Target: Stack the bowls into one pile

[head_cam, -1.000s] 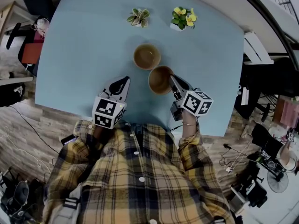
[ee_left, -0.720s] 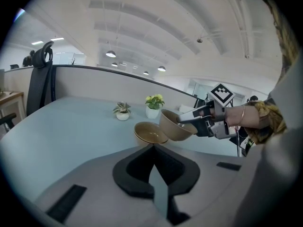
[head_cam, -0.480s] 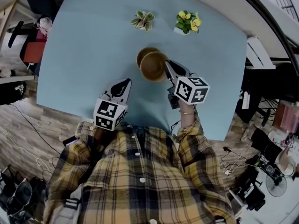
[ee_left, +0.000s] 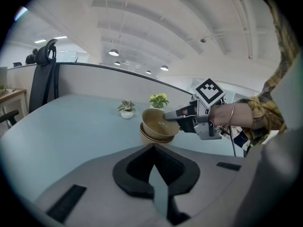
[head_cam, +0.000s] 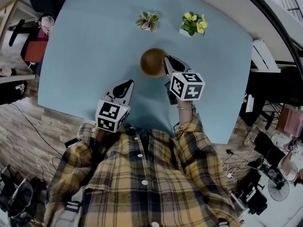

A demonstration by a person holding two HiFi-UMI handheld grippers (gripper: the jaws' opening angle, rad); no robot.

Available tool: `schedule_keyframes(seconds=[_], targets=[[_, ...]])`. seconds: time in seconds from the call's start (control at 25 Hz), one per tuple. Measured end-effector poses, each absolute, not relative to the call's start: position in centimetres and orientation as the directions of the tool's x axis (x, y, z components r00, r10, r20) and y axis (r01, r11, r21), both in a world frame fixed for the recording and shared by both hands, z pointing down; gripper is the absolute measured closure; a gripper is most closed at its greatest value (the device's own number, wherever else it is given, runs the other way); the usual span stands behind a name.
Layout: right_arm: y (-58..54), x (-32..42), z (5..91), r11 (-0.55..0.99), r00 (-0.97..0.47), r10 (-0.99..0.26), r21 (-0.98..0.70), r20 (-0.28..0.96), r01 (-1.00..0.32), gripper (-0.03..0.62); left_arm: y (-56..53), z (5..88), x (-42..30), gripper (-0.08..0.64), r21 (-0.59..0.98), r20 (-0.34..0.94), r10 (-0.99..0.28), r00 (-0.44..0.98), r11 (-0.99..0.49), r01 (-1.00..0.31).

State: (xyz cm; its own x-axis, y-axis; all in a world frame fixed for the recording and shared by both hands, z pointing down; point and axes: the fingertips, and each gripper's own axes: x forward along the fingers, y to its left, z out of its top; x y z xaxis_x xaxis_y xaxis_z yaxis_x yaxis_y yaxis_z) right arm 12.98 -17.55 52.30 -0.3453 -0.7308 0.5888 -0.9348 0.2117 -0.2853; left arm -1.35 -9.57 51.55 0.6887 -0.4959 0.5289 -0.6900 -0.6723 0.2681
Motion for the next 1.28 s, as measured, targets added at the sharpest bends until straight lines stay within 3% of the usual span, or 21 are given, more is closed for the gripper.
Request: schedule_keyframes(seconds=[0.4,0.72,0.96,1.28], targets=[[-17.8,12.5,53.2,0.253,-0.301,-0.733,-0.166,0.61,-0.953,0.569,-10.0,51.6,-2.1,0.569,0.273,0.531,-0.498,0.686,-0.666,-0.695],[-17.8,12.7,53.2,0.258,-0.258,-0.769,-0.085,0.585,-0.962,0.43,-10.3,51.6,-2.3,0.569,0.271,0.528,-0.503,0.684,-0.663,-0.697],[-17.6,12.5,52.8,0.265,-0.271,-0.781,-0.095,0.563,-0.959,0.364,-10.6,51.4,-2.9,0.569,0.264,0.525,-0.523,0.672,-0.65,-0.712],[-16.3,13.6,50.4,0.248,-0.252,-0.819,-0.079,0.515,-0.966,0.344,-11.0,50.3,-3.3,0.569,0.247,0.499,-0.551,0.669,-0.65,-0.719]])
